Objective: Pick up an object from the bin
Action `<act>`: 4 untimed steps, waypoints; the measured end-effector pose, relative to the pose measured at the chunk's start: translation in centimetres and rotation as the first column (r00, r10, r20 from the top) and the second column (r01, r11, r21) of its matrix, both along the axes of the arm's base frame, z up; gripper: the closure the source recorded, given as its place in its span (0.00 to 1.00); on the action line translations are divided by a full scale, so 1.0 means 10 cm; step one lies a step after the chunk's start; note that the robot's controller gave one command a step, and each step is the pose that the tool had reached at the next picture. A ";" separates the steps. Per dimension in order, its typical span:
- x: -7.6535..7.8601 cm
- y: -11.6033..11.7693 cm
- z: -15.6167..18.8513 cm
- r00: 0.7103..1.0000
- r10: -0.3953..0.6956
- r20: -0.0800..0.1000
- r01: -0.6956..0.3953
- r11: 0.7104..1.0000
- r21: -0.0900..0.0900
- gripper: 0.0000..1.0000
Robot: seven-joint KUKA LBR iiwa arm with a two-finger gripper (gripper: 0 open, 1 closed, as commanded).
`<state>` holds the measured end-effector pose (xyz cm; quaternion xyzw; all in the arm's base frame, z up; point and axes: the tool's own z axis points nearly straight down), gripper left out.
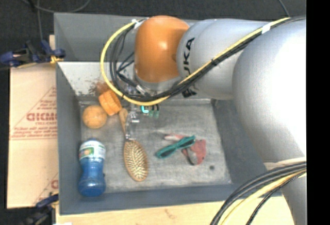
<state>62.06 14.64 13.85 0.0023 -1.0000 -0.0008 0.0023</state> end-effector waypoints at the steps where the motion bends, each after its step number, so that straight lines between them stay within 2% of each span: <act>1: 0.02 0.00 0.05 1.000 -0.002 0.008 0.002 1.000 0.001 0.00; 2: 0.07 -0.07 -0.62 0.979 0.205 0.019 -0.205 0.979 0.001 1.00; 3: 0.07 -0.07 -0.62 0.979 0.204 0.019 -0.204 0.979 0.001 1.00; 4: -0.08 0.36 1.24 0.915 0.402 0.015 -0.402 0.915 -0.003 1.00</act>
Offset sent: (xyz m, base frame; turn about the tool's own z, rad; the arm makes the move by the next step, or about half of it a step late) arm 0.0017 -0.0074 -0.0685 -0.2109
